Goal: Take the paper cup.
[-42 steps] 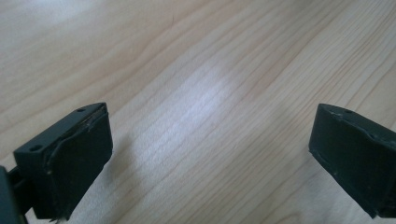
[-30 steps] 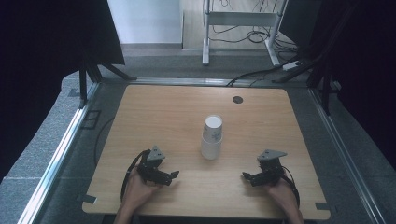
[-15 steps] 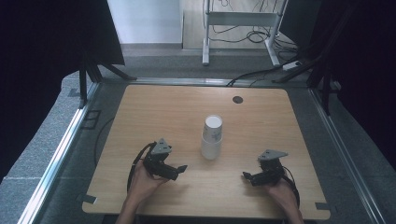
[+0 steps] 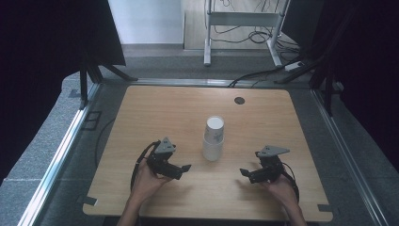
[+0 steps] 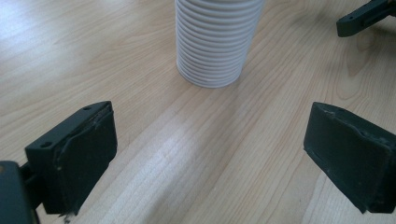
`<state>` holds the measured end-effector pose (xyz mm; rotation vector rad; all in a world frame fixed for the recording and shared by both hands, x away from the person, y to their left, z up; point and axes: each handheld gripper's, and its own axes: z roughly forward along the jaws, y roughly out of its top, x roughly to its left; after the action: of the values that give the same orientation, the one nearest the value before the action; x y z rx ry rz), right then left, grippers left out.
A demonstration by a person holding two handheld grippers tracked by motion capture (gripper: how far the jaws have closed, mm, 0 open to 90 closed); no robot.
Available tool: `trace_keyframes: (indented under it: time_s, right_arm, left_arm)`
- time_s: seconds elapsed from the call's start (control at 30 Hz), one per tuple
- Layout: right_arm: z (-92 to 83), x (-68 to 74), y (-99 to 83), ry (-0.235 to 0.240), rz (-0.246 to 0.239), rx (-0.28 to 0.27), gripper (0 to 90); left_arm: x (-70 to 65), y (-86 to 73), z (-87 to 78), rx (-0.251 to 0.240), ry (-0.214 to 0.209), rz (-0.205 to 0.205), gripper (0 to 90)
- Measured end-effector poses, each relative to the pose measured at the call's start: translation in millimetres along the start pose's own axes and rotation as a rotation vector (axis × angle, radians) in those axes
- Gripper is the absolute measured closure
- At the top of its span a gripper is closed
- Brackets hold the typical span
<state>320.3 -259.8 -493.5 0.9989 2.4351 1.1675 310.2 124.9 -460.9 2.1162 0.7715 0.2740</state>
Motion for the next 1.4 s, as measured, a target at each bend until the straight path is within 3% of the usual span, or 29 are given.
trace_keyframes:
  time_s: [0.3, 0.57, 0.9, 1.4]
  right_arm:
    - [7.9, 7.5, 22.0, 0.041, -0.042, -0.036, 2.5]
    - [18.8, 11.3, 35.0, 0.075, -0.052, -0.061, 2.3]
    - [29.4, 16.0, 50.2, 0.098, -0.078, -0.079, 4.8]
    - [42.1, 16.0, 62.4, 0.125, -0.079, -0.100, 7.3]
  left_arm:
    - [0.4, 3.1, 0.1, -0.002, -0.007, 0.005, 3.3]
    - [2.5, 12.1, -0.6, -0.014, -0.020, 0.016, 5.0]
    - [5.7, 33.3, 2.7, -0.029, -0.044, 0.029, 5.2]
    - [10.9, 66.6, 7.1, -0.032, -0.077, 0.060, 5.9]
